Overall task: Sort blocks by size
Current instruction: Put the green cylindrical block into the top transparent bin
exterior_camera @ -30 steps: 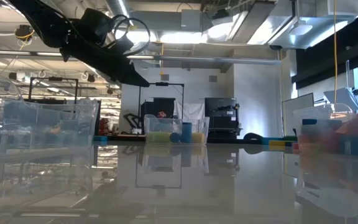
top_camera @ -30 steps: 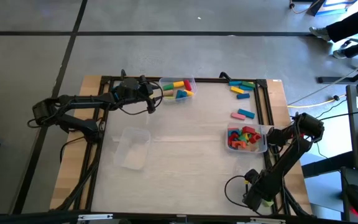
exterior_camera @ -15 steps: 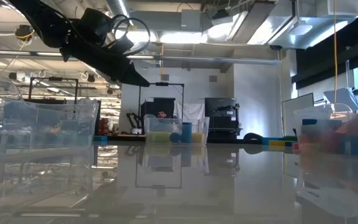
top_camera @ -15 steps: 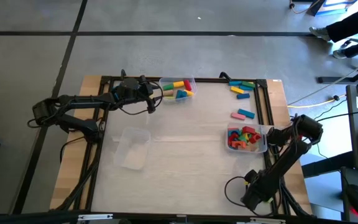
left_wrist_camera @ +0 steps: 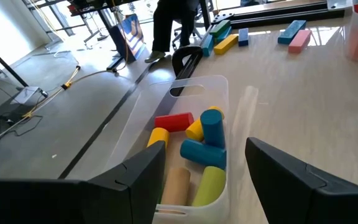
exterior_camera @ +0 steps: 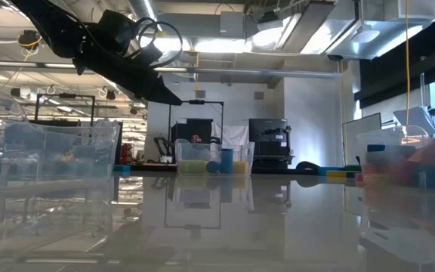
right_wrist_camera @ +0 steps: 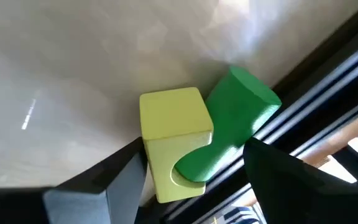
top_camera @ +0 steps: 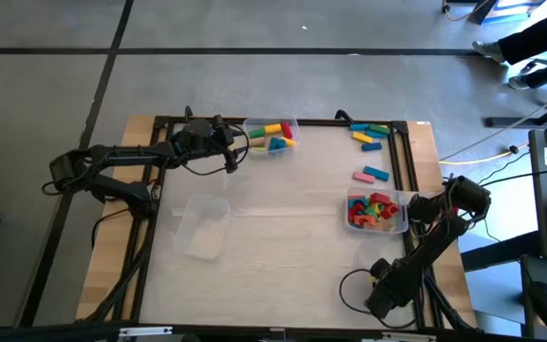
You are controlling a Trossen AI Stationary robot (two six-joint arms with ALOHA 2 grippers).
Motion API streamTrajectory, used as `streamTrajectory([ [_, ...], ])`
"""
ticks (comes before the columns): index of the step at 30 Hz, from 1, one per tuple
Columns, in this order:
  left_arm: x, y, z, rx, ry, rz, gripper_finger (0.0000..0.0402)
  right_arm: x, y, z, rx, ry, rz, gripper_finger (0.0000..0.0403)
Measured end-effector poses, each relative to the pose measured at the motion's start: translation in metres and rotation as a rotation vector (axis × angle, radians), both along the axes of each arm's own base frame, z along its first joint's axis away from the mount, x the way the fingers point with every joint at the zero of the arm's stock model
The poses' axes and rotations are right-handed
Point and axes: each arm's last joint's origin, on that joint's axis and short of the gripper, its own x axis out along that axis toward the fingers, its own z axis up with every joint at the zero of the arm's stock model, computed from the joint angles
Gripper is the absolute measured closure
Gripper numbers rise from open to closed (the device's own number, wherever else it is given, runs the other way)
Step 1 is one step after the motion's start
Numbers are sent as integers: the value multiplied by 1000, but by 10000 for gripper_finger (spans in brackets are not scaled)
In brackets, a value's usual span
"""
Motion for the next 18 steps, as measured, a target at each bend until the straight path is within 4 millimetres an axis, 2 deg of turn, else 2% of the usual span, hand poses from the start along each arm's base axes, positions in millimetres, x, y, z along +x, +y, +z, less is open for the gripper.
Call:
streamTrajectory([
  [11,0,0,0,0,0,0,183,24,-17,0,6,-67,2,145],
  [18,0,0,0,0,0,0,183,46,-37,0,38,-92,-16,145],
])
